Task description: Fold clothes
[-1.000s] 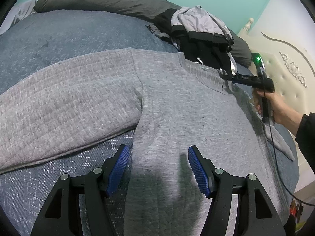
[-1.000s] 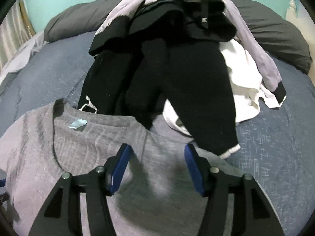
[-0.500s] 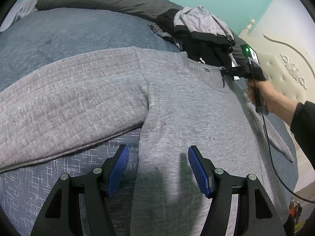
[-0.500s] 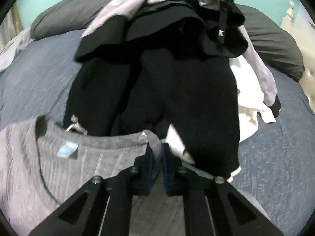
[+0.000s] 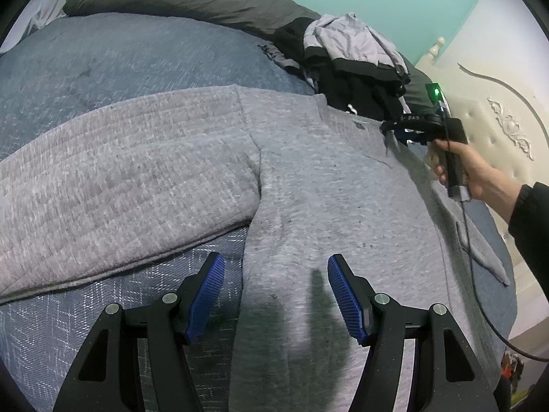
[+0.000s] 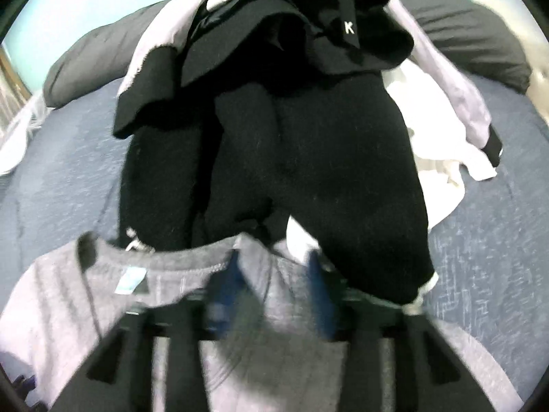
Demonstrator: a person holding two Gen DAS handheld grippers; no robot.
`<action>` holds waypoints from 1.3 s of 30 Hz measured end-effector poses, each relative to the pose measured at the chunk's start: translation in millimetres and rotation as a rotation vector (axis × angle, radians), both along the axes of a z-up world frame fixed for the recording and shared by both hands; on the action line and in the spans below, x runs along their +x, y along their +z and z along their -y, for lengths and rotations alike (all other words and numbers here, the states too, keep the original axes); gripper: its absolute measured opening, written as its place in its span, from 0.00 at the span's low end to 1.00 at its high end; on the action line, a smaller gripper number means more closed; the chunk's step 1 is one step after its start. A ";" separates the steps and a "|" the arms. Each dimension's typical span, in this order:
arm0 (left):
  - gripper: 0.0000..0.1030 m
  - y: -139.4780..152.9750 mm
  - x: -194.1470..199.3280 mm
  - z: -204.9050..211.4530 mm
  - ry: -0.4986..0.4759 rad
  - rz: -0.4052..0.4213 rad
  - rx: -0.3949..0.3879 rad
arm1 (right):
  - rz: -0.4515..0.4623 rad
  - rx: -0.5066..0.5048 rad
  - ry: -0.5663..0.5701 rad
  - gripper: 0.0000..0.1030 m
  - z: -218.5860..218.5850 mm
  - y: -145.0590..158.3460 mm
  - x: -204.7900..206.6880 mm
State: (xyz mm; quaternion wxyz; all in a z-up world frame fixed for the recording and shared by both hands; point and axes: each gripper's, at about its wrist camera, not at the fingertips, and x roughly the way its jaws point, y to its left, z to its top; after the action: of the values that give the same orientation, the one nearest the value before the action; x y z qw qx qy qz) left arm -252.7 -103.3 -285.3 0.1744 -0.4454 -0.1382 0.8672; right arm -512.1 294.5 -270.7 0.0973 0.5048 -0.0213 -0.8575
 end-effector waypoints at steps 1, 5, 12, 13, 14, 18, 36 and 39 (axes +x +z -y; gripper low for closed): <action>0.65 1.1 0.6 -0.7 -0.001 -0.003 -0.001 | -0.005 -0.012 0.000 0.55 -2.8 5.7 1.6; 0.65 4.1 0.9 -1.8 -0.003 -0.011 -0.003 | -0.099 -0.080 -0.020 0.55 -13.4 37.5 20.9; 0.65 3.6 -3.6 0.5 0.008 -0.007 0.010 | -0.166 -0.216 -0.050 0.56 -25.4 37.1 128.6; 0.65 3.0 -3.9 1.0 0.011 -0.004 0.014 | -0.158 -0.239 -0.064 0.56 -27.8 28.1 145.2; 0.65 3.1 -3.7 1.8 0.013 -0.004 0.014 | -0.147 -0.264 -0.080 0.56 -29.5 18.2 161.6; 0.65 5.6 -3.0 4.7 0.024 -0.010 0.006 | -0.106 -0.320 -0.145 0.57 -38.1 4.0 222.6; 0.65 23.1 -26.1 -6.5 0.062 -0.030 -0.064 | -0.064 -0.390 -0.073 0.59 -35.0 -17.5 285.4; 0.65 30.4 -56.8 -19.8 0.037 -0.008 -0.101 | -0.060 -0.413 -0.096 0.59 -41.0 -21.0 286.3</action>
State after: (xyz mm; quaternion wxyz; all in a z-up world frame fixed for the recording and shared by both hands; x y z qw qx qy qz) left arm -309.6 -83.5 -254.9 0.1365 -0.4474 -0.1019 0.8780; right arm -225.8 335.5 -291.7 0.1586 0.4468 -0.2177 -0.8531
